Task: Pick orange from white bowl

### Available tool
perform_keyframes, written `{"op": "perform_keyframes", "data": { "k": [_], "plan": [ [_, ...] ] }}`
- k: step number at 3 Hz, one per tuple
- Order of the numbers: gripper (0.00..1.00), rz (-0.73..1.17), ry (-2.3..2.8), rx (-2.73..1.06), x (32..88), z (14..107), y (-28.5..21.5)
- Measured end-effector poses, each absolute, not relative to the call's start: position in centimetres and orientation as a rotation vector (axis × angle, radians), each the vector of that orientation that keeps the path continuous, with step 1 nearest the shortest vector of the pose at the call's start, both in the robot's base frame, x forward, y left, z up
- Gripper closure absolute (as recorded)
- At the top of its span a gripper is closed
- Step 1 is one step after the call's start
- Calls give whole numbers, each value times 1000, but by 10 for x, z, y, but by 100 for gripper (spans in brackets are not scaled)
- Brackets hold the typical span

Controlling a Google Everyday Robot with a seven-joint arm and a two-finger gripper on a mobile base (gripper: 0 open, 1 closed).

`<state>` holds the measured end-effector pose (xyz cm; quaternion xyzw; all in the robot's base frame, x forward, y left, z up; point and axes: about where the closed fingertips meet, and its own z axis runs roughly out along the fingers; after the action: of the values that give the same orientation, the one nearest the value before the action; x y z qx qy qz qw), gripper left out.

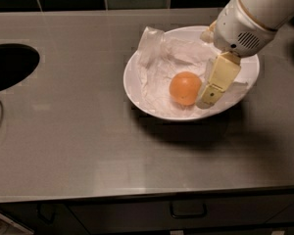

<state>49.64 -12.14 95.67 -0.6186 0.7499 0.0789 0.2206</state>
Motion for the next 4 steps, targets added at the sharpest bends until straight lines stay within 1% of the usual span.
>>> {"op": "perform_keyframes", "data": {
  "k": [1,2,3,4],
  "plan": [
    [12,256,2080,-1679,504,953,-116],
    [14,297,2080,-1672,511,947,-107],
    [13,321,2081,-1656,517,940,-102],
    [14,284,2107,-1622,523,934,-99]
  ]
}}
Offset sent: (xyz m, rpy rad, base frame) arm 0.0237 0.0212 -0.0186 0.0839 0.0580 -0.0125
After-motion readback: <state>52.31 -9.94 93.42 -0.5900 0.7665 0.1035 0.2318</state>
